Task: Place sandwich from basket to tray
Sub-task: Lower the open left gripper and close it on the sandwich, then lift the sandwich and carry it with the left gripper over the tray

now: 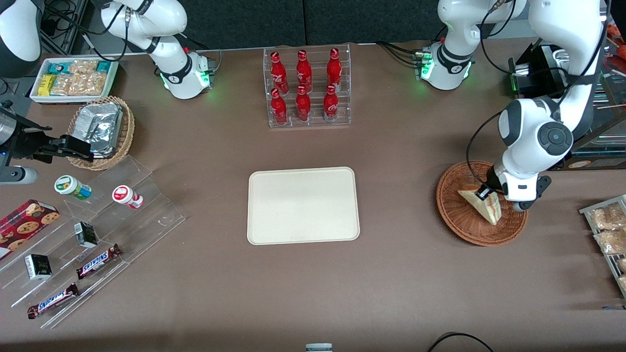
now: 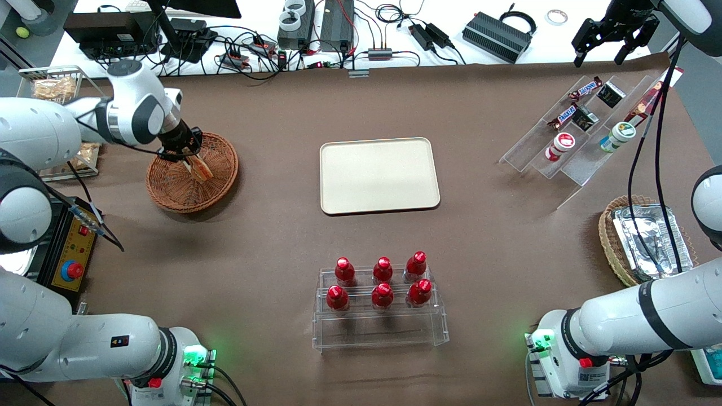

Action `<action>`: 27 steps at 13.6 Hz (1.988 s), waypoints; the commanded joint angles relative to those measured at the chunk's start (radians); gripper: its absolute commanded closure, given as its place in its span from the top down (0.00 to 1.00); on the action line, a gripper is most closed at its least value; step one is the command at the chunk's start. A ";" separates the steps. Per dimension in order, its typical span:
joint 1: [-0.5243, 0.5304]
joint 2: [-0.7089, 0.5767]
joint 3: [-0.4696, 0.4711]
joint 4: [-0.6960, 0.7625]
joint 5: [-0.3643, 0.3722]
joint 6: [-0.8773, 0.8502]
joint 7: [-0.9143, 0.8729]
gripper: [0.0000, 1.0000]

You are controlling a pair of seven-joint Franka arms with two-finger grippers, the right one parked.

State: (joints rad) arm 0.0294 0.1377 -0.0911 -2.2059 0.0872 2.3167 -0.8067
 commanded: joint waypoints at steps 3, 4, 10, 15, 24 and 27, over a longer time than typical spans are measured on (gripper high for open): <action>-0.002 -0.075 -0.139 0.168 0.052 -0.311 -0.022 0.14; -0.002 -0.072 -0.171 0.211 0.052 -0.360 -0.026 0.14; -0.002 -0.043 -0.344 0.336 0.049 -0.453 -0.042 0.17; -0.003 0.083 -0.510 0.454 0.092 -0.445 -0.129 0.16; -0.121 0.373 -0.661 0.570 0.320 -0.346 -0.284 0.16; -0.181 0.502 -0.662 0.646 0.452 -0.339 -0.370 0.16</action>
State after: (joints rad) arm -0.1210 0.5309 -0.7460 -1.6566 0.4617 1.9878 -1.1360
